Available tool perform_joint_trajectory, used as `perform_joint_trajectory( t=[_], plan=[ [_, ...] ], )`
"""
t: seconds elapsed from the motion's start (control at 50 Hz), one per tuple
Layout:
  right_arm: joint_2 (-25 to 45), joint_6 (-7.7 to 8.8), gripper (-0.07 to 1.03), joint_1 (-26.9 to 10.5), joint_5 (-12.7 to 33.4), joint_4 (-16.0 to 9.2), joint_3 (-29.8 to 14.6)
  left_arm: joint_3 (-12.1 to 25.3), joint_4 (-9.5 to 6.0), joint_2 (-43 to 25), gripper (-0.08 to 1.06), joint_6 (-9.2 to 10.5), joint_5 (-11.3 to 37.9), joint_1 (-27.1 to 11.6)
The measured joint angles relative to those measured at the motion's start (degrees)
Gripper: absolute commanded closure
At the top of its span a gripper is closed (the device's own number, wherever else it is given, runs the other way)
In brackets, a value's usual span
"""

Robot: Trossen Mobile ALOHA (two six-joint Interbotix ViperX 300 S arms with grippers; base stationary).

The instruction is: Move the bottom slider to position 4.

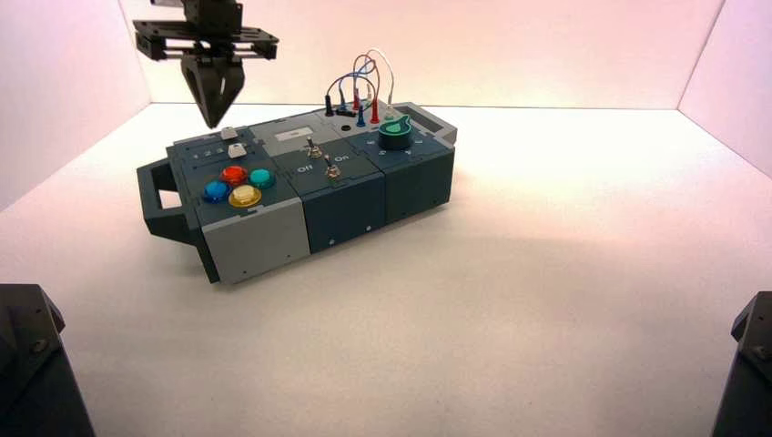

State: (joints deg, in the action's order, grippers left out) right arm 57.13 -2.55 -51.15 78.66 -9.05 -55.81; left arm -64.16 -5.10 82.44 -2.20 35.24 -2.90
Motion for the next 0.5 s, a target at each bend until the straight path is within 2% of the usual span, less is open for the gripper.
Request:
perform_joint_trajectory(
  t=[0.5],
  plan=[
    [-1.32,0.09,0.99,0.53,0.26,2.02,2.11,0.00,0.00,0.00,1.01,-0.09,0.00,0.00]
  ],
)
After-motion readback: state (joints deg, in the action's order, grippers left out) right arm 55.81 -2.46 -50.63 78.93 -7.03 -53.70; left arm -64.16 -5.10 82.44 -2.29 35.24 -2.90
